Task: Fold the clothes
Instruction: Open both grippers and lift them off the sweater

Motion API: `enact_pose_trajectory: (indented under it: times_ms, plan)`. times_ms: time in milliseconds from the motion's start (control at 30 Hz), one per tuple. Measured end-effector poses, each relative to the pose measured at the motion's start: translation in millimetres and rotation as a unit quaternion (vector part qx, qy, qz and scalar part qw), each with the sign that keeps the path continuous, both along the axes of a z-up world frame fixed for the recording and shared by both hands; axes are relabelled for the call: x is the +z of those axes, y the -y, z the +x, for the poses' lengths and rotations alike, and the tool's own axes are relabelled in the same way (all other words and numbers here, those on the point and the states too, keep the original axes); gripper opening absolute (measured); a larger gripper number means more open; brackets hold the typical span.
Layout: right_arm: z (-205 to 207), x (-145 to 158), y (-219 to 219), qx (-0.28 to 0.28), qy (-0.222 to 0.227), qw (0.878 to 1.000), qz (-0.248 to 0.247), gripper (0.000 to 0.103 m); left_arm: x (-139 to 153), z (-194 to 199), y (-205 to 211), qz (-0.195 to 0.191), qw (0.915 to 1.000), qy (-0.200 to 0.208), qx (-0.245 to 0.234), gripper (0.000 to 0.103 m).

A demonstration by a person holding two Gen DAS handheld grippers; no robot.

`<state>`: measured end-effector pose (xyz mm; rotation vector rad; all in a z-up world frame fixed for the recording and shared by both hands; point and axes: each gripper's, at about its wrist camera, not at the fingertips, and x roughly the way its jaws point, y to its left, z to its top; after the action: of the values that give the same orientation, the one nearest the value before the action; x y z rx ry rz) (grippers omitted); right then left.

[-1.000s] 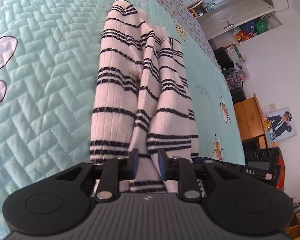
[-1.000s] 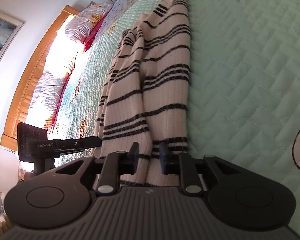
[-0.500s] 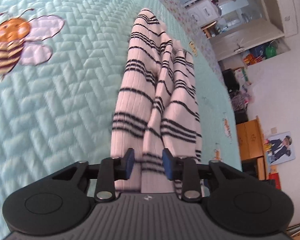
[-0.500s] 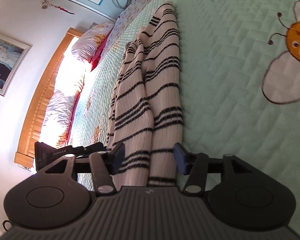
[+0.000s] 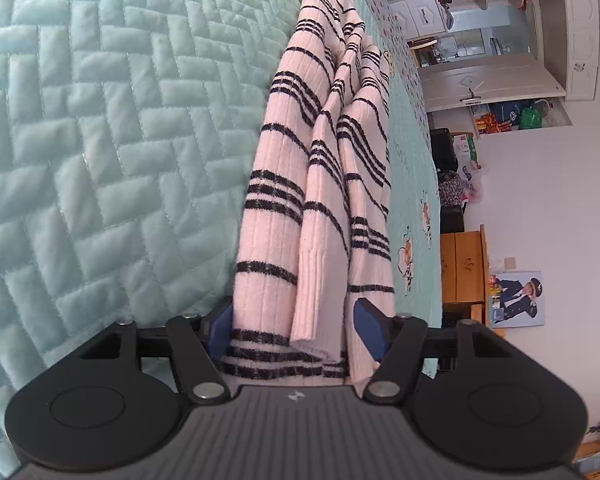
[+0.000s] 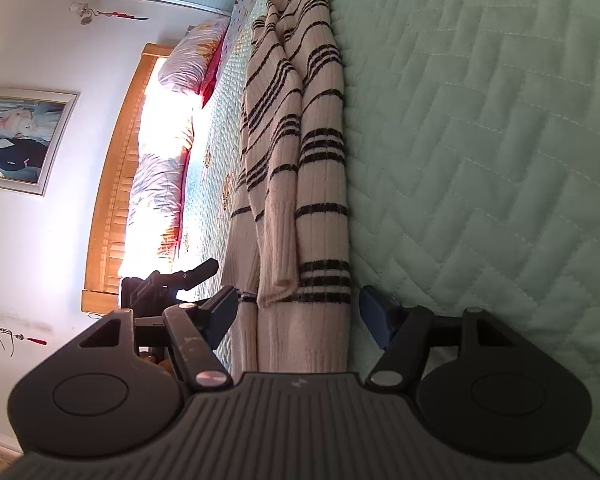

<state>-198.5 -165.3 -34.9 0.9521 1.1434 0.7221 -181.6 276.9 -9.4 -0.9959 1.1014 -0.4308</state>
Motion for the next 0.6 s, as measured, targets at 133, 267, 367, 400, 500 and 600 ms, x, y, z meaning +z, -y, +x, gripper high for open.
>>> enact_pose_trajectory:
  times_ms: [133, 267, 367, 400, 500, 600]
  plan:
    - [4.0, 3.5, -0.7, -0.004, 0.012, 1.000, -0.002, 0.068, 2.6, -0.6, -3.3, -0.002, 1.0000, -0.002, 0.003, 0.067]
    - [0.9, 17.1, 6.2, -0.024, 0.062, 0.997, -0.028, 0.069, 21.2, -6.9, -2.3, 0.049, 0.9982, 0.032, 0.009, 0.067]
    - [-5.3, 41.2, -1.0, -0.004, 0.153, 0.986, -0.063, 0.069, 40.7, -12.5, 5.4, 0.084, 0.9932, 0.080, -0.010, 0.067]
    - [-8.9, 51.3, -9.2, 0.010, 0.196, 0.976, -0.099, 0.069, 45.4, -14.2, 7.7, 0.089, 0.9918, 0.090, -0.015, 0.067]
    - [-27.9, 70.1, -37.6, 0.071, 0.332, 0.911, -0.235, 0.069, 53.1, -17.2, 11.4, 0.101, 0.9878, 0.117, -0.021, 0.067]
    - [-48.6, 77.7, -65.5, 0.141, 0.438, 0.816, -0.348, 0.068, 51.1, -17.2, 8.1, 0.092, 0.9894, 0.111, -0.018, 0.065]
